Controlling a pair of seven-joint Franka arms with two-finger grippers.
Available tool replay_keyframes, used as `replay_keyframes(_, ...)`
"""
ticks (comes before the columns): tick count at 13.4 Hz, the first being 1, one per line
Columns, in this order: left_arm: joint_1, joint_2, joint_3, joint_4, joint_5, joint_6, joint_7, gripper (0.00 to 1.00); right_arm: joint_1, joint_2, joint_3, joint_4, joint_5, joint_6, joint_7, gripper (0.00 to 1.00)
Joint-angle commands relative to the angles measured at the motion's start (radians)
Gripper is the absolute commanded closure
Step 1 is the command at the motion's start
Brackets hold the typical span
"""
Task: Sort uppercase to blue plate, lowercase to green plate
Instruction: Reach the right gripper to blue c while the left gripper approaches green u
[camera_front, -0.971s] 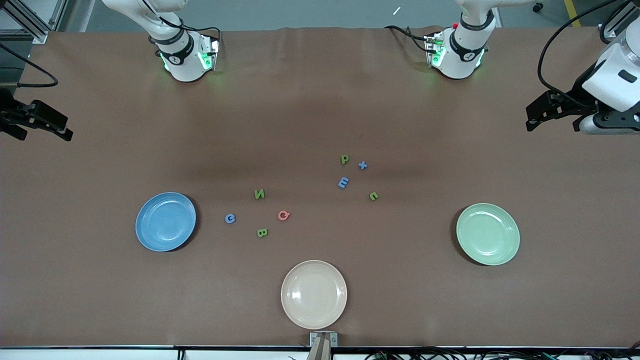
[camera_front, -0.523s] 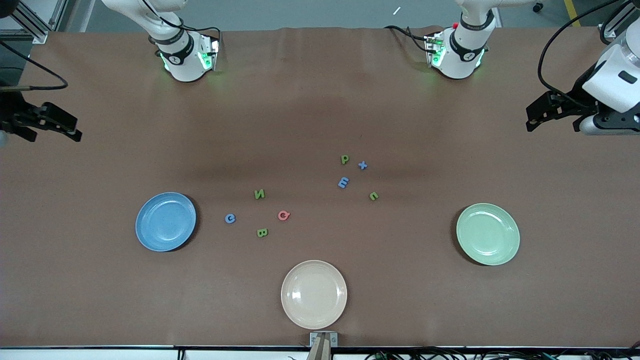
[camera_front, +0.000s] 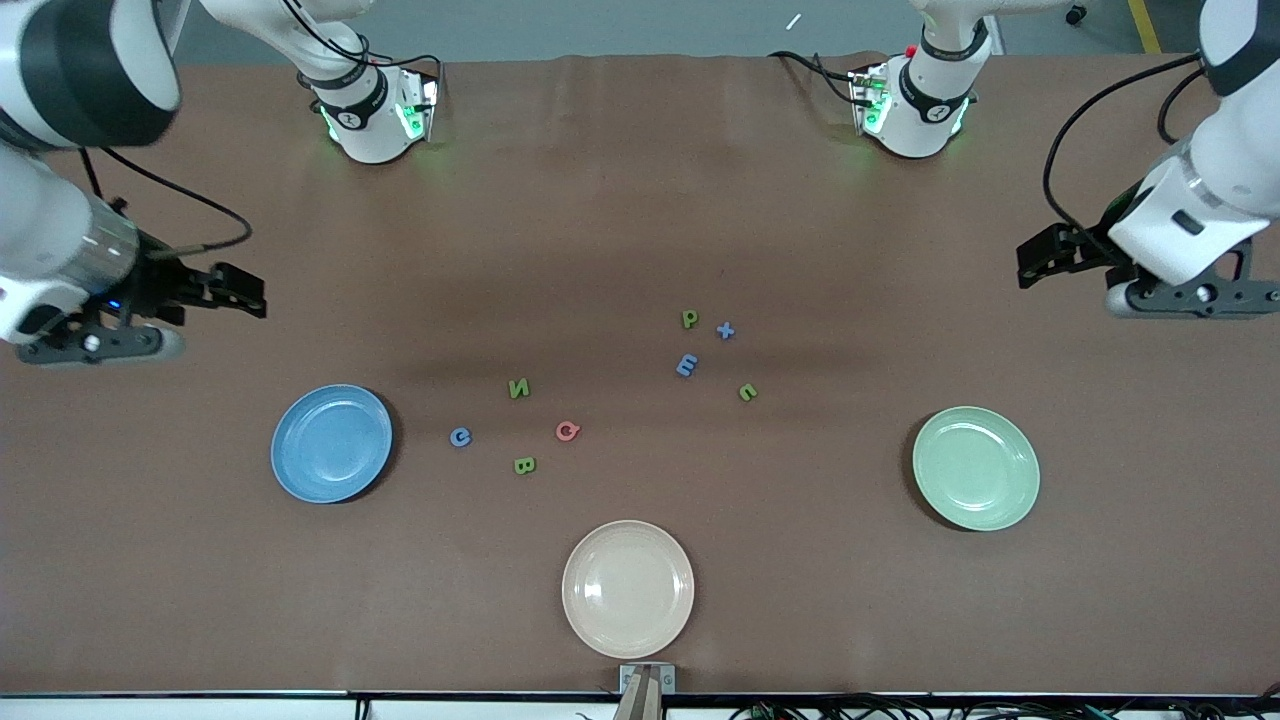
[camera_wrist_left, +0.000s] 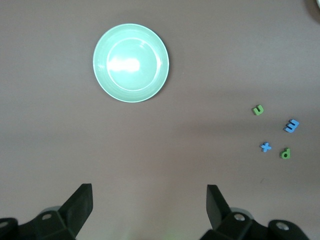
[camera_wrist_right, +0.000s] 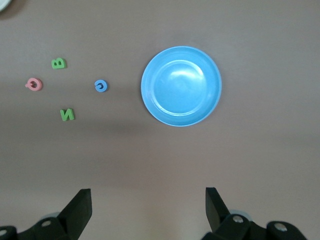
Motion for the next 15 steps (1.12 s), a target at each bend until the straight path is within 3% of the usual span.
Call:
replay_keyframes(1,-0.027,0.048,-0.011,0.001,-0.002,0.041,-0.083,0.0,0.038,0.1,-0.004,0.003,0.001,0.059,0.023,0.0)
replay_keyframes(4,-0.061,0.12,-0.011,-0.013,-0.001,0.122,-0.12,0.0,0.048,0.235,-0.006,0.005,0.048,0.172,0.104,0.0)
replay_keyframes(9,-0.13,0.155,-0.009,-0.22,0.008,0.43,-0.242,0.0,0.14,0.456,-0.006,0.003,0.062,0.46,0.356,0.0)
replay_keyframes(15,-0.212,0.298,-0.008,-0.243,0.03,0.607,-0.385,0.05,0.167,0.554,-0.004,-0.064,0.065,0.698,0.437,0.01)
